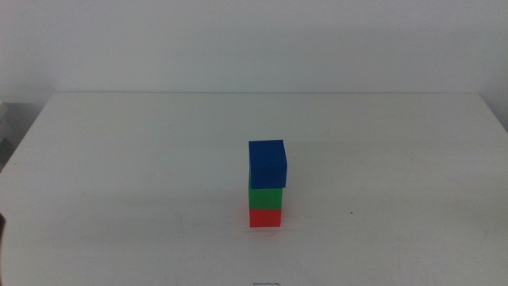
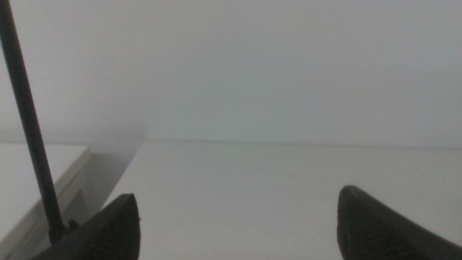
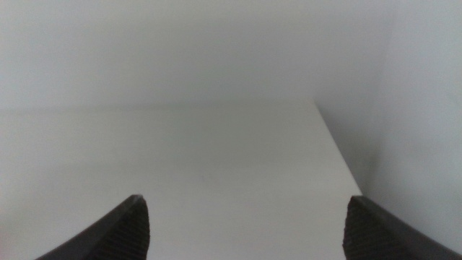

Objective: Stack red cubes first, then green, then blue cubes in a specific spot.

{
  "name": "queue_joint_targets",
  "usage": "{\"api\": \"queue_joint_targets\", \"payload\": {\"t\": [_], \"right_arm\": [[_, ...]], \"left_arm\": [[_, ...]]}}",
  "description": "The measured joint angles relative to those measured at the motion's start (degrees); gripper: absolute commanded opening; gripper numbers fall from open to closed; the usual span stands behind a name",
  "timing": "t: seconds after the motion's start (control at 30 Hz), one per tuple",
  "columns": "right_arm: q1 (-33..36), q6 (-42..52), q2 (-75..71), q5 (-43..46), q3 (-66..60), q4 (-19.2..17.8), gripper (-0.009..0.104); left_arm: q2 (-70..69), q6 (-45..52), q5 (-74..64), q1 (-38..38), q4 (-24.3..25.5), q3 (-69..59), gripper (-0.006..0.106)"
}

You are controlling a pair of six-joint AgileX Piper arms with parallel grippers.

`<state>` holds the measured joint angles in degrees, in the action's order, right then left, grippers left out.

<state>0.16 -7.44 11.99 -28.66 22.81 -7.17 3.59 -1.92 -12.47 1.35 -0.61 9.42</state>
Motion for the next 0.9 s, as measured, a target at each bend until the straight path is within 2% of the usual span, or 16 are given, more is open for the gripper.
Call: {"api": "queue_joint_targets", "payload": {"t": [0.17, 0.3, 0.57, 0.9], "right_arm": [[0.0, 0.0, -5.75, 11.81, -8.61, -0.16, 0.077], [0.0, 0.0, -8.78, 15.85, -14.92, 1.18, 0.077], [0.0, 0.0, -12.47, 16.65, -24.21, 2.35, 0.077], [0.0, 0.0, -12.52, 16.32, -24.45, 2.48, 0.077]], "left_arm": [[-3.95, 0.0, 2.24, 0.0, -0.7, -6.51, 0.094], [-4.26, 0.0, 2.3, 0.0, -1.56, -8.49, 0.094], [-4.32, 0.0, 3.68, 0.0, -1.61, -8.73, 0.094], [-4.32, -0.05, 4.39, 0.0, -1.61, -10.27, 0.094]]}}
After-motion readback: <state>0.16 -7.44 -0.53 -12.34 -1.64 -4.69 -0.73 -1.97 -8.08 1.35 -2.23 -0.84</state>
